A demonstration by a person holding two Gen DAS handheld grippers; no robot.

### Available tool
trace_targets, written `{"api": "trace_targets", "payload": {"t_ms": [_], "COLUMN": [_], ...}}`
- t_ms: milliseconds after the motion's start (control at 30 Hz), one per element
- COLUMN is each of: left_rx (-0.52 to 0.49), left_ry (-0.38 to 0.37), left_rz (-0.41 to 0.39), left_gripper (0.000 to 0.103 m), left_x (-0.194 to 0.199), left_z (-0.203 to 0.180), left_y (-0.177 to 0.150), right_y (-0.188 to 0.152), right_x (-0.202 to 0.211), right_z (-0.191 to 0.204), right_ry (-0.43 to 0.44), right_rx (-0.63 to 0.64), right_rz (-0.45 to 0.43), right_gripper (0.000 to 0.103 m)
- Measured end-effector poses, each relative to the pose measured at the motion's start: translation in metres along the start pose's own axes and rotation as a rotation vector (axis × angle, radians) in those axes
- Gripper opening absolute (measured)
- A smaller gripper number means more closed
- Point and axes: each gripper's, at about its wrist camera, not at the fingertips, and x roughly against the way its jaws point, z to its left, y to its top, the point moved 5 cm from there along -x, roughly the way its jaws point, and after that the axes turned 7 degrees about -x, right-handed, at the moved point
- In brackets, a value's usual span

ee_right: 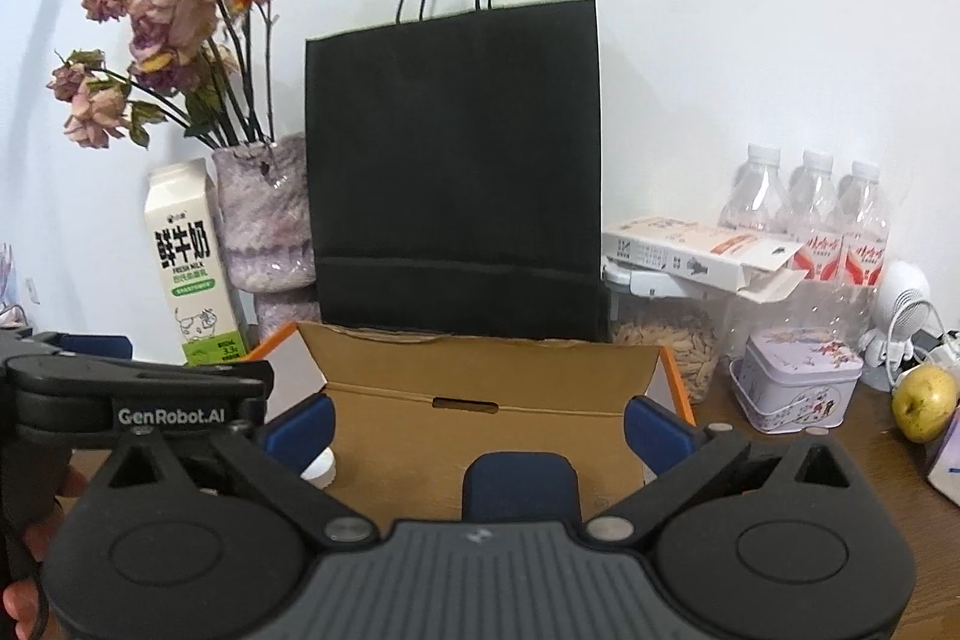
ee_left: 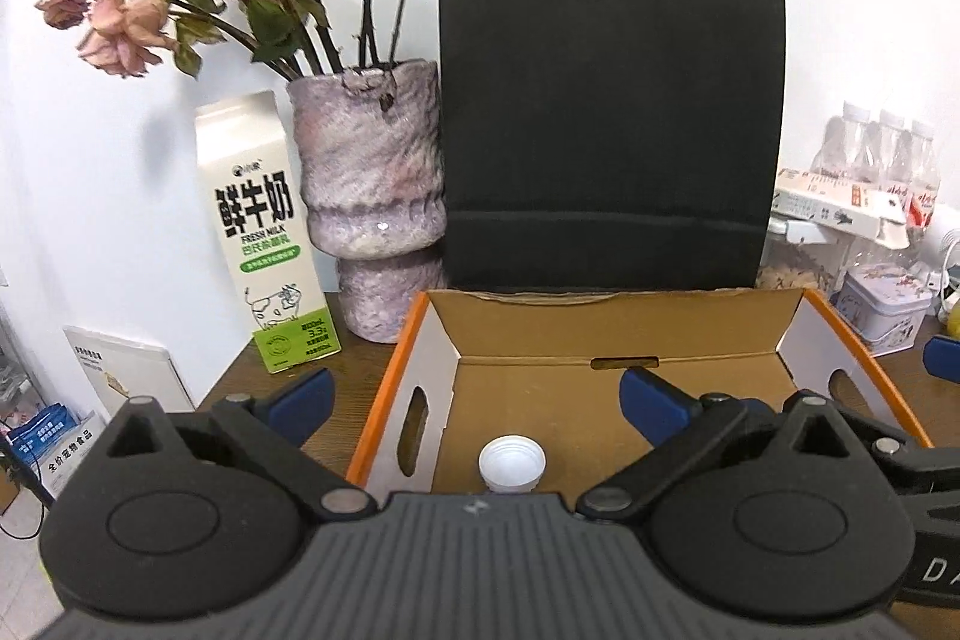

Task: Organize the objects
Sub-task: 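Lower the navy case into the red box with the right gripper while the left gripper drops the cap in, then withdraw both grippers from the red box back toward the table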

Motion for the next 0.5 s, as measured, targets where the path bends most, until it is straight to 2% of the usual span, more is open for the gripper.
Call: {"api": "trace_targets", "payload": {"t_ms": [267, 500], "left_rx": [0.012, 0.014], "left_ry": [0.004, 0.001], "left_rz": [-0.034, -0.06], "left_gripper": [0.103, 0.103], "left_x": [0.044, 0.09], "left_z": [0.012, 0.018], "left_y": [0.003, -0.009], "right_y": [0.009, 0.005], "right_x": [0.046, 0.094], "right_z": [0.013, 0.023], "right_ry": [0.006, 0.012], "right_rx": [0.014, 0.021], "right_rz": [-0.031, -0.048], "right_gripper": [0.103, 0.103]}}
